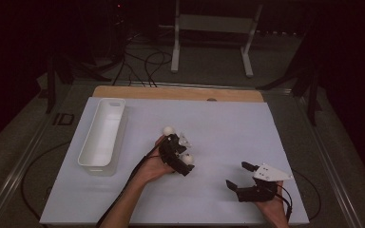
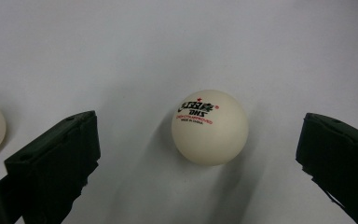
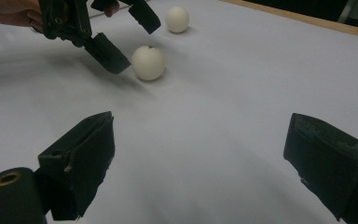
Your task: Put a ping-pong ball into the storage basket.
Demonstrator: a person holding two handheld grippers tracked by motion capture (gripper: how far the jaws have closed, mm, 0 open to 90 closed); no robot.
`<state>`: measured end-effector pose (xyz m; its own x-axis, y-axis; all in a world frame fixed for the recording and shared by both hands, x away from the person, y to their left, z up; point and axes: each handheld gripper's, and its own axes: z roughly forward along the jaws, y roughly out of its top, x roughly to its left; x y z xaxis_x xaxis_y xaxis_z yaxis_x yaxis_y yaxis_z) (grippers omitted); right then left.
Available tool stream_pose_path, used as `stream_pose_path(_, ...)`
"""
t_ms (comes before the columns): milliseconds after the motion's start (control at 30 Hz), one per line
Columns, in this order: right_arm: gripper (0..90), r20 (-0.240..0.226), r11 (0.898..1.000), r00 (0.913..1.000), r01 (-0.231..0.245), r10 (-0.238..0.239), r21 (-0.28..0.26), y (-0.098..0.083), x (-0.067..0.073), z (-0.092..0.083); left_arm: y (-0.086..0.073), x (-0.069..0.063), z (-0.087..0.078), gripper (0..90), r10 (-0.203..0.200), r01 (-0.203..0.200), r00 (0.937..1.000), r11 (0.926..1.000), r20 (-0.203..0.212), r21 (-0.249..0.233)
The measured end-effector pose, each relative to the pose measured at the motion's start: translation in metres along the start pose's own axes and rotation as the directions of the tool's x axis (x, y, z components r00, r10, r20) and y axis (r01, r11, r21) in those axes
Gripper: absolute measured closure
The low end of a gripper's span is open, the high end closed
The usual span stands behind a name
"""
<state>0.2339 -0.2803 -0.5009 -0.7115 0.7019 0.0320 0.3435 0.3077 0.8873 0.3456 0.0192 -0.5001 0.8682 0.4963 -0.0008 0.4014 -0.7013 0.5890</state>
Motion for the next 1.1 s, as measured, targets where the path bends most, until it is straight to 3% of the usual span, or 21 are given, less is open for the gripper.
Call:
stream_pose_path(267, 8.2, 0.001, 1.0, 1.0, -0.001, 0.001, 0.0, 0.0, 0.0, 0.0, 0.002, -0.001, 0.006, 0.1, -0.008, 0.008, 0.9999, 0.9999, 0.01, 0.014)
stream_pose_path(533, 8.2, 0.001, 1.0, 1.0, 0.001, -0.001, -0.001, 0.0, 0.0, 0.0, 0.003, -0.003, 0.011, 3.7, -0.015, 0.016, 0.9999, 0.9995, -0.006, 0.026)
stream_pose_path(733, 8.2, 0.0, 1.0, 1.0, 0.0, 0.0, 0.0, 0.0, 0.0, 0.0, 0.004, -0.005, 0.013, 15.6, -0.012, 0.013, 0.9998, 0.9996, -0.017, 0.025)
stream_pose_path(1100, 8.2, 0.001, 1.0, 1.0, 0.002, -0.002, 0.0, 0.0, -0.001, -0.001, 0.004, -0.006, 0.016, 37.4, -0.003, 0.002, 0.9999, 0.9991, 0.011, 0.043)
